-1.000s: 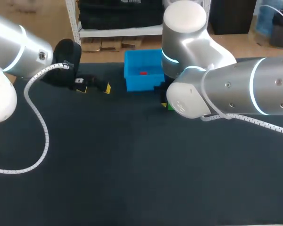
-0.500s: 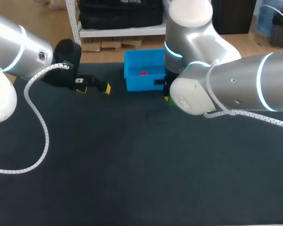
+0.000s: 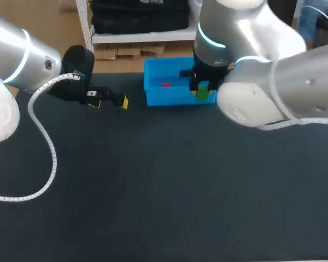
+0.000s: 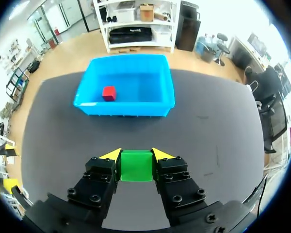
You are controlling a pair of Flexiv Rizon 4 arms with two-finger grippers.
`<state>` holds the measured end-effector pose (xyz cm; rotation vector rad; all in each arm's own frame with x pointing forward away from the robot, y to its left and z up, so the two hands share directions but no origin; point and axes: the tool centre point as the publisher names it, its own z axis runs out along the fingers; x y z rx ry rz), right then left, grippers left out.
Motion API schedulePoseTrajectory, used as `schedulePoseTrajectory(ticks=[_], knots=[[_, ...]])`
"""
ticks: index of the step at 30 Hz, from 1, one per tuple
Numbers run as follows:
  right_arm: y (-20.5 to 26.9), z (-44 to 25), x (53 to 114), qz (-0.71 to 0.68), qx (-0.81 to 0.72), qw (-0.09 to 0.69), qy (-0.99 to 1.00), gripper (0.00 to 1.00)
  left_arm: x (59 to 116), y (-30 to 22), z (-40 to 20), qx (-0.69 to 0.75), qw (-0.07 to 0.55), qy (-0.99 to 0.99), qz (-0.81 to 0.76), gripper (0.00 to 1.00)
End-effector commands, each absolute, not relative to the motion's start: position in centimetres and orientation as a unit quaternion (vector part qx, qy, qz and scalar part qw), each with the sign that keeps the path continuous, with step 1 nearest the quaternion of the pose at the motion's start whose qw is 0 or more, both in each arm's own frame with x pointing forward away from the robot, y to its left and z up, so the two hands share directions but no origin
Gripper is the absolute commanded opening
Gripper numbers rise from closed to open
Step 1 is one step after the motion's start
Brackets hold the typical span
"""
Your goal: Use the left arm to pick the red cube and place it into the blue plastic box first, then use the right arm to grasp the green cube and put it into the same blue plastic box after the first action is fully finished.
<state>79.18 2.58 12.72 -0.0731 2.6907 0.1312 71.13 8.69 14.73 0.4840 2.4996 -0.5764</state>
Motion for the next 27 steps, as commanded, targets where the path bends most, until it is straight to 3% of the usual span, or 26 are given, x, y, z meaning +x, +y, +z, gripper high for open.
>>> schedulePoseTrajectory(ticks=[1, 27], knots=[[1.4, 16.1, 76.0, 0.057, -0.024, 0.311, 0.948, 0.0, 71.2, 8.9, 14.6, 0.181, 0.264, 0.922, -0.217, 1.0], [2.9, 15.3, 76.3, 0.071, -0.05, 0.314, 0.945, 0.0, 71.2, 8.9, 14.6, 0.181, 0.264, 0.922, -0.217, 1.0]])
